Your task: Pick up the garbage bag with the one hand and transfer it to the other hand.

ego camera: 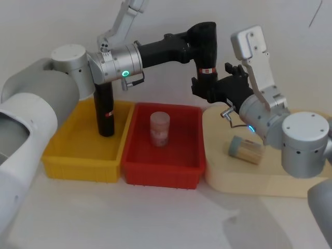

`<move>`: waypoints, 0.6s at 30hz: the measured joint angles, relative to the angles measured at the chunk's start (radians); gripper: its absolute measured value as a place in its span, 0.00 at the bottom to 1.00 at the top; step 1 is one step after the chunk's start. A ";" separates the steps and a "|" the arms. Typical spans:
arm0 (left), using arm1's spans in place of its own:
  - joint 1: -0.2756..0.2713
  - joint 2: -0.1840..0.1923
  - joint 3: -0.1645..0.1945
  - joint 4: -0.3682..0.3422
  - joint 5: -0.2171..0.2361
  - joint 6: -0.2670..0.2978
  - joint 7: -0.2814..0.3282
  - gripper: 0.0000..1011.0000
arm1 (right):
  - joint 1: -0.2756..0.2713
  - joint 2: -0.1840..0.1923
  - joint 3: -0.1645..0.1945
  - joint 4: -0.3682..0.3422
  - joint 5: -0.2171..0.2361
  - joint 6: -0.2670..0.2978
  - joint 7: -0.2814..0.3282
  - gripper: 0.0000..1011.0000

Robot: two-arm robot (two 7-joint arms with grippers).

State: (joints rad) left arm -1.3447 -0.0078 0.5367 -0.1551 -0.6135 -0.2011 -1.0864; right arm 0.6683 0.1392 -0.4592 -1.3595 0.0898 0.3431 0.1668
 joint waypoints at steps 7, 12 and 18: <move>0.000 0.000 0.000 0.000 0.000 0.000 0.000 0.50 | 0.023 -0.017 -0.003 0.023 -0.022 0.023 -0.019 0.99; 0.000 0.000 0.000 0.000 0.000 0.000 0.000 0.50 | 0.035 -0.029 -0.006 0.035 -0.034 0.036 -0.026 0.99; 0.000 0.000 0.000 0.000 0.000 0.000 0.000 0.50 | 0.046 -0.042 -0.008 0.053 -0.045 0.043 -0.034 0.99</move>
State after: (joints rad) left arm -1.3446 -0.0076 0.5367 -0.1552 -0.6134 -0.2010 -1.0863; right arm 0.7145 0.0976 -0.4676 -1.3067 0.0443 0.3860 0.1333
